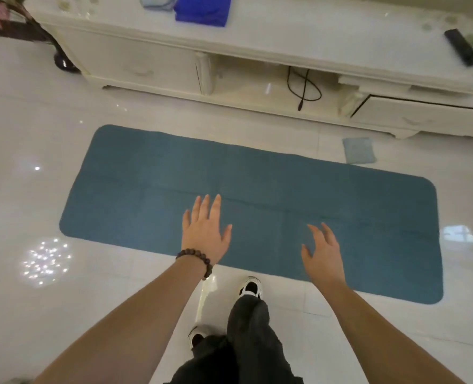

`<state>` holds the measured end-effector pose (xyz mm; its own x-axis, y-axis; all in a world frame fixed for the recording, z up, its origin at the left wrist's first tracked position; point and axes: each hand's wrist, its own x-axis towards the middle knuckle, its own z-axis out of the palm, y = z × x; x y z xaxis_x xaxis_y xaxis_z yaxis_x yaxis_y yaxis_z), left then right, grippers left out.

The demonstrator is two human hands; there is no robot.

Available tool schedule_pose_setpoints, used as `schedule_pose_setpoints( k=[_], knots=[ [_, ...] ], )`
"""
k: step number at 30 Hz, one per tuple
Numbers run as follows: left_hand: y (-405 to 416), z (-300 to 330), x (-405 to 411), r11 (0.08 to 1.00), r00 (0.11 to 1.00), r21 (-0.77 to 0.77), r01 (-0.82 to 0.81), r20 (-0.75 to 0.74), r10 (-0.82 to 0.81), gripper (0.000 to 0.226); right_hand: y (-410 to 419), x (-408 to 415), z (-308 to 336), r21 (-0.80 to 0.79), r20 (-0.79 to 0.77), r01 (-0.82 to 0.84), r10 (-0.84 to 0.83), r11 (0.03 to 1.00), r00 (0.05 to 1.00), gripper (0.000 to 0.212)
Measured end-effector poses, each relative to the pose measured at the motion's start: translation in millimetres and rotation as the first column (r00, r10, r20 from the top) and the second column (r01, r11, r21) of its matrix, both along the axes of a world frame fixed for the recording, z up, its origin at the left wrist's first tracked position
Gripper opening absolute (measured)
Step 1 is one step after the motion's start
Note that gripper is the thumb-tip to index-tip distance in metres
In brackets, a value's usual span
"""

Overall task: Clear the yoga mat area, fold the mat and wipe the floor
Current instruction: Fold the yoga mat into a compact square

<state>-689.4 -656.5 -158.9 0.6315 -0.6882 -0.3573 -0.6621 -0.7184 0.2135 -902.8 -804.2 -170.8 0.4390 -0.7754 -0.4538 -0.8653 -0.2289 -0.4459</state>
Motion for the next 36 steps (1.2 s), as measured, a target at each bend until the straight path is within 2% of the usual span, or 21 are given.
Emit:
schedule_pose_setpoints(
  k=[6,10,14,18,21,24,31,36],
  knots=[
    [-64,-184,32,0.998,0.997,0.023,0.065,-0.032,-0.064,0.078,-65,35,-179,-0.059,0.007,-0.034,0.035,0.998,0.999,0.05],
    [-98,-314,44,0.992,0.992,0.062,0.113,-0.055,-0.109,0.085,-104,66,-304,-0.131,0.0,-0.12,0.121,0.984,0.993,0.05],
    [-117,-420,57,0.972,0.984,0.16,0.171,-0.074,-0.161,0.1,-140,100,-407,-0.194,-0.042,-0.223,0.219,0.955,0.975,0.05],
    [-140,-495,88,0.955,0.988,0.256,0.147,-0.09,-0.128,0.126,-183,136,-475,-0.239,-0.081,-0.288,0.277,0.927,0.958,0.053],
    [-156,-533,112,0.939,0.987,0.326,0.105,-0.153,-0.057,0.143,-220,163,-505,-0.298,-0.094,-0.344,0.331,0.89,0.939,0.055],
    [-162,-550,121,0.921,0.978,0.371,0.122,-0.205,-0.047,0.147,-259,189,-520,-0.321,-0.148,-0.39,0.361,0.863,0.921,0.061],
    [-165,-554,125,0.908,0.971,0.396,0.139,-0.235,-0.046,0.148,-337,243,-529,-0.287,-0.287,-0.404,0.324,0.869,0.902,0.073],
    [-164,-554,124,0.904,0.967,0.405,0.137,-0.251,-0.034,0.149,-375,250,-528,-0.189,-0.431,-0.334,0.228,0.924,0.873,0.087]
  ],
)
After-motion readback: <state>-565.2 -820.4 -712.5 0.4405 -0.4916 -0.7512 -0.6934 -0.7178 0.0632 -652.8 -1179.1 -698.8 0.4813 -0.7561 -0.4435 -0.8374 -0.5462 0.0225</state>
